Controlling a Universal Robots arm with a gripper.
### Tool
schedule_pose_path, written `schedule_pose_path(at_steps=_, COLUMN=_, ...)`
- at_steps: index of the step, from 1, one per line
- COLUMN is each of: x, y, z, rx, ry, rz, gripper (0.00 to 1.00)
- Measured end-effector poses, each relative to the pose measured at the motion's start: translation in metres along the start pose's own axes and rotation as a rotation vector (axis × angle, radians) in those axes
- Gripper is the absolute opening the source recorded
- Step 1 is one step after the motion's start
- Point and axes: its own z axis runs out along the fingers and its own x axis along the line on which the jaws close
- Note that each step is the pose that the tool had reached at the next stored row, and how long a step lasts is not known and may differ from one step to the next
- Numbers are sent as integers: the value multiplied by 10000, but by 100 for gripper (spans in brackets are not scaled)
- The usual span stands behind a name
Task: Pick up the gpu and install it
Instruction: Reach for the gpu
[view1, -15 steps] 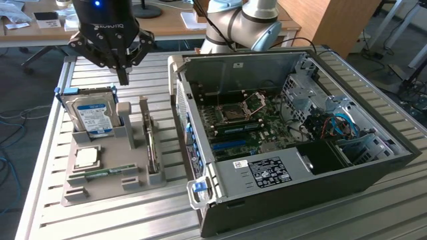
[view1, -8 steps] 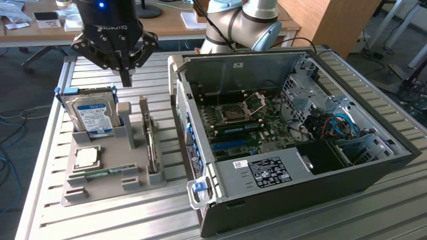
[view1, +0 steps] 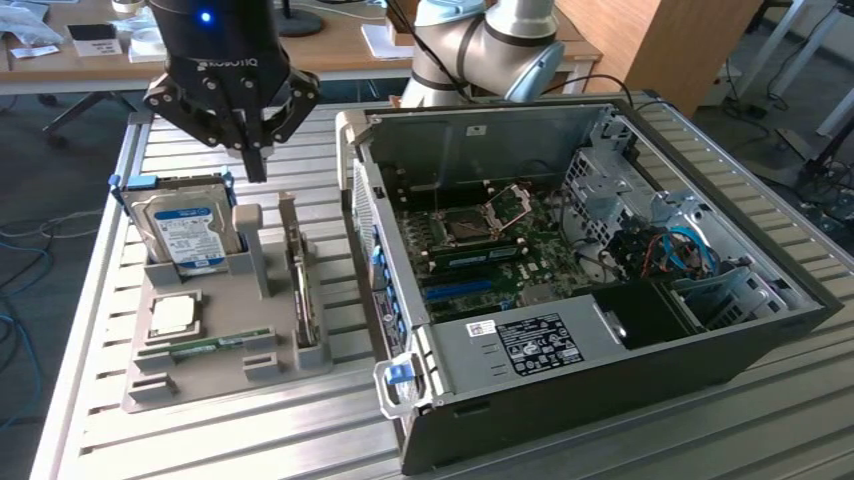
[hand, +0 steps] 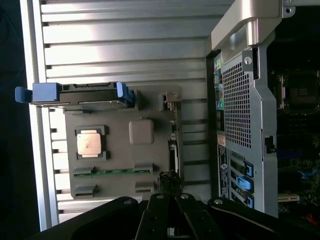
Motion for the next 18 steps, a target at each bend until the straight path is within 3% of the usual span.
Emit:
schedule_pose_path(at_steps=5, x=-8, y=-76, z=-2, rx=11, ry=-1, rz=10, gripper=11)
schedule_pose_path(at_steps=18, x=-59, y=-118, z=-3, rx=12, ry=-4, rz=85, gripper=11)
